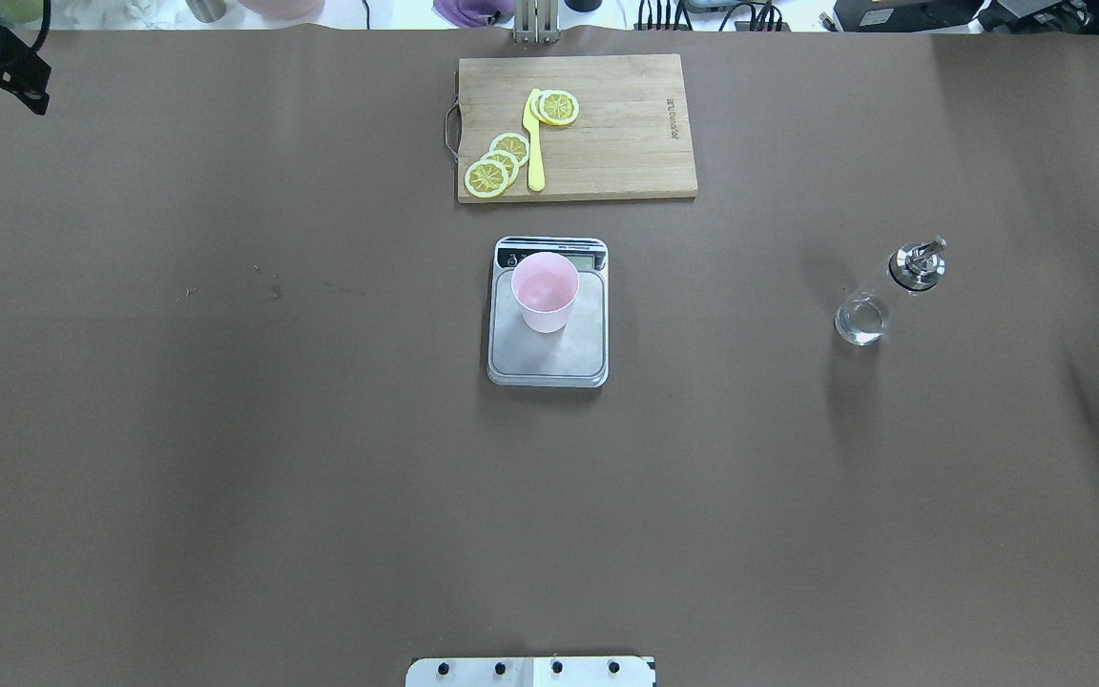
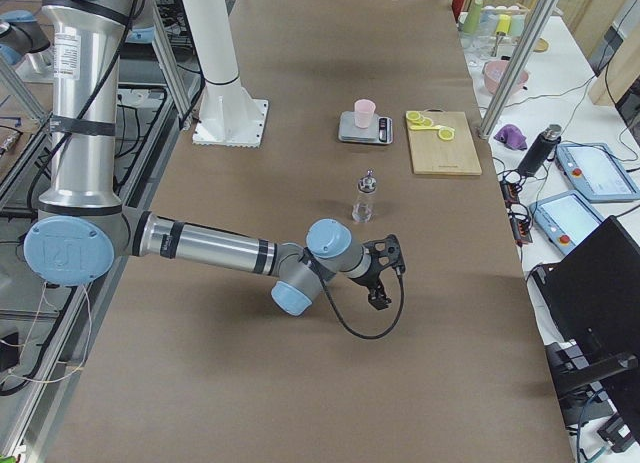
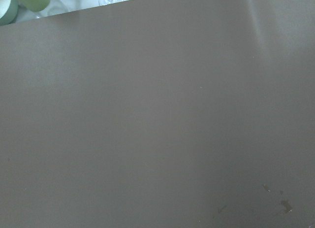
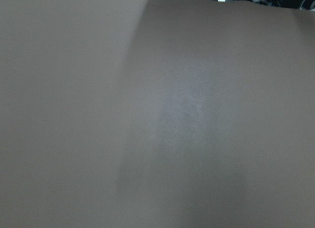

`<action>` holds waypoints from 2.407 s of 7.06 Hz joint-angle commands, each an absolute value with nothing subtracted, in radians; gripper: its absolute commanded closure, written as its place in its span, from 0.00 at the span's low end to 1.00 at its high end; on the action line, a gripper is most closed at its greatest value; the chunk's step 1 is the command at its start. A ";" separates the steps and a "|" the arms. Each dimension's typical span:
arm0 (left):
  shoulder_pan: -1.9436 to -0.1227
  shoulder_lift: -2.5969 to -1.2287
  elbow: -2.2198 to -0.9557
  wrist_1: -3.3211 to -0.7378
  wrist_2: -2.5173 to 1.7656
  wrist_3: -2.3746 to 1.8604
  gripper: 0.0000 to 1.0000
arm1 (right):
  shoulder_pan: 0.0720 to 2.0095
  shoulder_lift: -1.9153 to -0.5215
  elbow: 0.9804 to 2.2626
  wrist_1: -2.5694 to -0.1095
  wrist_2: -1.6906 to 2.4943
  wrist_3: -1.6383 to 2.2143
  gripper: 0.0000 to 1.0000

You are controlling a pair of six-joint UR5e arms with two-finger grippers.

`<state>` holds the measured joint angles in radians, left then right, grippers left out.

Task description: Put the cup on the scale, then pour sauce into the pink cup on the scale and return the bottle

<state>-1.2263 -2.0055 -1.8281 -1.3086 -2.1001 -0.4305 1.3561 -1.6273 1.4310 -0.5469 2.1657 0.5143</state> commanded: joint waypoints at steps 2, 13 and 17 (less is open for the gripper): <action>-1.232 -1.993 -1.815 -1.308 -2.132 -0.417 0.02 | 1.510 -1.536 1.437 -0.832 2.339 0.359 0.00; -1.575 -1.819 -1.417 -1.476 -2.315 -0.124 0.02 | 1.626 -1.509 1.468 -1.266 2.467 0.206 0.00; -1.575 -1.746 -1.462 -1.491 -2.318 -0.146 0.02 | 1.557 -1.519 1.548 -1.420 2.392 0.196 0.00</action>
